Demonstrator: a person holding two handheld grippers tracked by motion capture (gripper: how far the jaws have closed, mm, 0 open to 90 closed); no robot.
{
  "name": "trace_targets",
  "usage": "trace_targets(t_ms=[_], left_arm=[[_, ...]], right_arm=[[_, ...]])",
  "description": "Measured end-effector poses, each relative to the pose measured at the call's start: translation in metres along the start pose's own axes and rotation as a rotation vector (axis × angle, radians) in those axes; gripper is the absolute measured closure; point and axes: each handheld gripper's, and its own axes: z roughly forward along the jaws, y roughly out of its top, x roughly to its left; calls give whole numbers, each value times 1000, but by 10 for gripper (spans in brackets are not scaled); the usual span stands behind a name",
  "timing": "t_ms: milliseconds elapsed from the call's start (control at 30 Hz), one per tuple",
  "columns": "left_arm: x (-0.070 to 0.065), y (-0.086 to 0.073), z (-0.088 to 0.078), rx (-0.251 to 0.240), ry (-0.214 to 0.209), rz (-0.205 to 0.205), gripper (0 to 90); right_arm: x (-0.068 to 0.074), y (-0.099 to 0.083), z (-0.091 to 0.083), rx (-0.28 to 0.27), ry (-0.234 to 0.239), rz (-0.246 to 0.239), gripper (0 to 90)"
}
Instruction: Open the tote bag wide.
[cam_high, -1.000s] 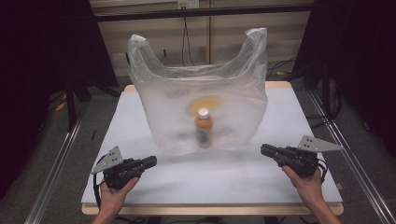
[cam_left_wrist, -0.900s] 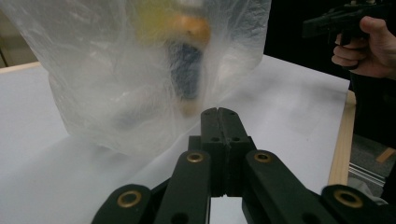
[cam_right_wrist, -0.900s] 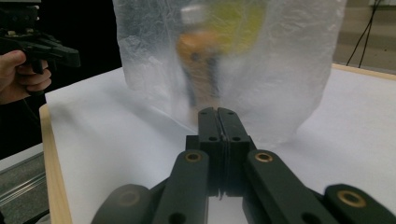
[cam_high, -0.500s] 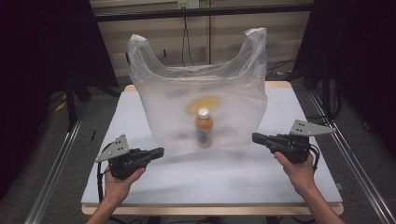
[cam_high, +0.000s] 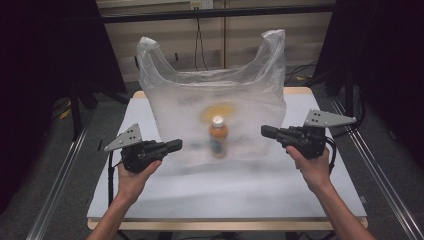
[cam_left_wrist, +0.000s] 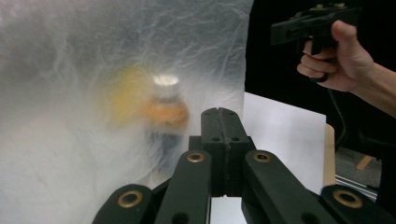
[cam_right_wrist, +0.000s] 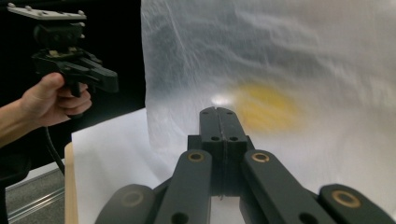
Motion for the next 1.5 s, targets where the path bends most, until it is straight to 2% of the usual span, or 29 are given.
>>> trace_targets(t_ms=[100,133,200,300,367,400,467,567,600,800,833,933,1167,1200,1333,1500], left_arm=[[4,9,3,-13,-1,1,900],[6,11,3,-15,4,16,900],[7,15,4,-15,10,16,900],[12,29,6,-15,19,49,900],[13,33,6,-18,21,53,900],[16,39,7,-41,13,45,900],[18,44,8,-52,11,34,900],[20,49,10,-57,16,40,900],[22,53,11,-76,10,29,900],[29,65,15,-81,18,42,900],[30,67,15,-87,25,36,900],[38,77,17,-102,27,37,900],[41,94,20,-116,28,45,900],[41,98,21,-123,28,47,900],[43,107,24,-121,29,53,900],[50,121,29,-122,48,39,900]], right_arm=[[-3,15,7,-2,22,-4,900],[-3,18,9,0,20,-10,900],[-3,21,11,-1,21,-13,900],[-2,33,18,-10,31,-23,900],[-2,36,20,-14,33,-24,900],[-3,43,23,-18,34,-29,900],[-4,47,25,-21,39,-32,900],[-7,56,27,-26,37,-33,900],[-7,58,27,-32,38,-35,900],[-9,72,30,-36,35,-41,900],[-11,77,30,-50,42,-32,900],[-12,86,31,-52,34,-42,900],[-10,104,36,-54,36,-61,900],[-11,110,38,-49,23,-61,900],[-16,117,43,-45,10,-52,900],[-21,128,54,-13,-18,-61,900]])
